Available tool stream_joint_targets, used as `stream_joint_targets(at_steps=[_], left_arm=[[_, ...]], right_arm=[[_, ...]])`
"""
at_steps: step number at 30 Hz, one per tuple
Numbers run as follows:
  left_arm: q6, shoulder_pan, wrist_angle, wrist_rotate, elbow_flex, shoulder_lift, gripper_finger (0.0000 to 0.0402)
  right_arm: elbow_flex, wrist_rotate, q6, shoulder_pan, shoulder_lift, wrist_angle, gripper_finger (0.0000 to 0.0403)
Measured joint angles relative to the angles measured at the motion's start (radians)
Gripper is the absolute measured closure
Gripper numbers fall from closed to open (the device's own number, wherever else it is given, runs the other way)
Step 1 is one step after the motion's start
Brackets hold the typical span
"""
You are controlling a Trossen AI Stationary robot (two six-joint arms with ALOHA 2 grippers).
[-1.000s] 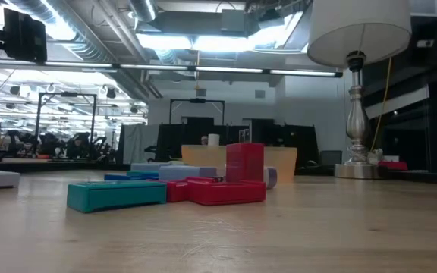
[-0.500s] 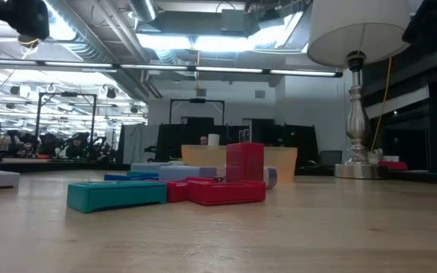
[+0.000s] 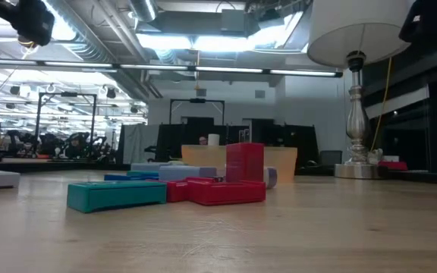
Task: Pick & Place Office items
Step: Put the white digital timer into the gray bin
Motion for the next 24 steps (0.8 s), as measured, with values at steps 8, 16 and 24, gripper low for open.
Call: stream_joint_targets(at_steps=[8, 16, 24], left_arm=[[0.001, 0.000, 0.000, -0.273, 0.000, 0.000, 0.0025], [0.063, 0.000, 0.027, -0.305, 0.000, 0.000, 0.0025], [0.052, -0.001, 0.029, -0.205, 0.000, 0.000, 0.0025]], right_arm=[[0.000, 0.069, 0.075, 0.000, 0.000, 0.007, 0.0162], [0.000, 0.075, 0.079, 0.000, 0.000, 0.008, 0.0162], [0.000, 0.114, 0.080, 0.000, 0.000, 0.015, 0.0162]])
